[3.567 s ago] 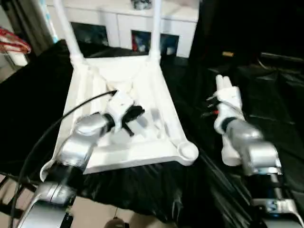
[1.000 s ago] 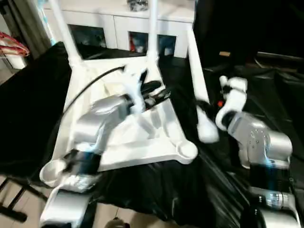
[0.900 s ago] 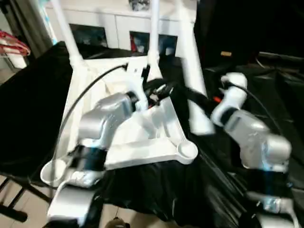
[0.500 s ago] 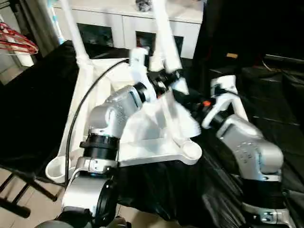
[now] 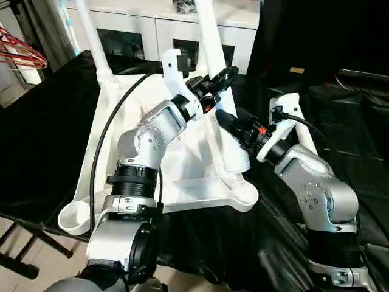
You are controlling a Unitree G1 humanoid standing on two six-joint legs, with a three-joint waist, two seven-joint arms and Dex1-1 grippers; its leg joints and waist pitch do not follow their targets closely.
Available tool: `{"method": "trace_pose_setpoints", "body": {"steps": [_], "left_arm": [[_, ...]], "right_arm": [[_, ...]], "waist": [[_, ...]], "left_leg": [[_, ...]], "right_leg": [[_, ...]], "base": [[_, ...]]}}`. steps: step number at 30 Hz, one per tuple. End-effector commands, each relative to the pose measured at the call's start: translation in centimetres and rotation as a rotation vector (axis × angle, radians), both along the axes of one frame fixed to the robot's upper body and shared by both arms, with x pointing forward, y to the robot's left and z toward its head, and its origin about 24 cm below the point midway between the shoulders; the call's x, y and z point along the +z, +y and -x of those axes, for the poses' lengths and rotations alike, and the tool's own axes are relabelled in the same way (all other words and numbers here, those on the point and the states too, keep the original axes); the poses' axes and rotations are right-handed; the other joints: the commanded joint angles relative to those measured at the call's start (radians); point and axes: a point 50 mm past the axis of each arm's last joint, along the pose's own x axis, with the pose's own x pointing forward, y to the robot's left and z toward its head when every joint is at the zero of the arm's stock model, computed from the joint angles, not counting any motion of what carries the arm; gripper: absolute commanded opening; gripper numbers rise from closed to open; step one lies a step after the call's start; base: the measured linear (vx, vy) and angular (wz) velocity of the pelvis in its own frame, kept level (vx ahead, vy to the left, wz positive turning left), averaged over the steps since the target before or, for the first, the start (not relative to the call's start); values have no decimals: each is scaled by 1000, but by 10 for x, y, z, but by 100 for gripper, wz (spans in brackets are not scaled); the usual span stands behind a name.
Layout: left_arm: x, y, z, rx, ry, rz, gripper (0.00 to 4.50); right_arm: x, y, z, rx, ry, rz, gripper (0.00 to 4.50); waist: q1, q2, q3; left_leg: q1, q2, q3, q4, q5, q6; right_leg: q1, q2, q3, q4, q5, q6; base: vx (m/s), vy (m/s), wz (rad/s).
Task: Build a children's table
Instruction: Pick table leg
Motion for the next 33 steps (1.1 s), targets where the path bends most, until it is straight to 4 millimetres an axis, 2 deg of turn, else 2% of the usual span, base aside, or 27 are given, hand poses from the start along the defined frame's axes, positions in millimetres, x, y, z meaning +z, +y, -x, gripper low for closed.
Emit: {"method": "trace_pose_setpoints", "body": {"steps": [1,3,5,8,9,12,13,14,15,18,22,23,25,30,33], "left_arm": [[22,11,-2,33,-100,14,195],[23,12,-1,21,-106,15,190],[30,13,4,-58,-176,9,188],[34,13,9,-124,-222,0,186],[36,12,14,-184,-254,-4,183],[40,12,22,-287,-305,-6,182],[40,12,24,-318,-315,-3,182],[41,12,27,-352,-324,-3,182],[42,11,29,-374,-328,2,182],[43,10,32,-413,-339,11,182],[44,7,43,-533,-354,34,182],[44,6,44,-544,-357,36,182],[44,4,47,-579,-365,45,182],[42,2,52,-606,-366,68,182],[43,1,52,-609,-364,76,182]], "right_arm": [[7,16,10,135,-29,-18,181],[7,15,10,145,-24,-20,251],[6,7,11,200,-9,16,254],[6,1,11,239,-5,37,283],[6,-3,12,270,-3,53,296],[8,-8,15,358,1,74,301],[8,-9,17,402,3,78,301],[9,-10,20,449,4,89,301],[9,-10,21,473,5,94,301],[10,-11,23,512,8,103,301],[17,-7,22,599,9,60,301],[18,-7,22,611,8,56,301],[20,-6,23,662,4,50,301],[22,-6,26,730,7,53,301],[21,-5,28,755,19,59,273]], "waist": [[2,2,-78],[3,3,-78],[4,-3,-80],[1,-2,-79],[2,-7,-78],[8,-3,-79],[9,-10,-78],[12,-7,-79],[12,-16,-78],[14,-14,-76],[13,-23,-76],[12,-21,-76],[13,-24,-76],[13,-25,-78],[14,-25,-78]], "left_leg": [[10,26,-11,-62,-158,14],[10,27,-12,-62,-154,14],[11,26,-11,-61,-143,23],[10,28,-10,-60,-140,27],[10,28,-9,-60,-139,28],[13,32,-8,-57,-128,31],[9,32,-6,-57,-125,36],[10,32,-8,-56,-122,36],[9,32,-6,-55,-117,45],[7,31,-5,-54,-124,46],[6,29,-5,-55,-121,44],[6,31,-5,-54,-120,43],[6,31,-5,-53,-110,45],[6,32,-4,-51,-100,47],[7,31,-3,-51,-104,44]], "right_leg": [[62,-65,44,-78,-119,-171],[62,-66,44,-76,-114,-172],[66,-64,43,-74,-98,-172],[63,-66,44,-72,-89,-179],[64,-67,44,-73,-95,-186],[60,-67,45,-68,-89,-199],[61,-67,45,-68,-87,-204],[63,-68,44,-64,-84,-207],[63,-68,44,-65,-86,-208],[60,-71,44,-70,-127,-203],[61,-72,44,-71,-171,-192],[58,-71,44,-71,-177,-191],[59,-70,43,-70,-172,-189],[58,-68,44,-66,-132,-196],[58,-68,44,-68,-143,-193]], "base": [[0,0,0],[0,0,0],[0,0,0],[0,0,0],[0,0,0],[0,0,0],[0,0,0],[0,0,0],[0,0,0],[0,0,0],[0,0,0],[0,0,0],[0,0,0],[0,0,0],[0,0,0]]}}
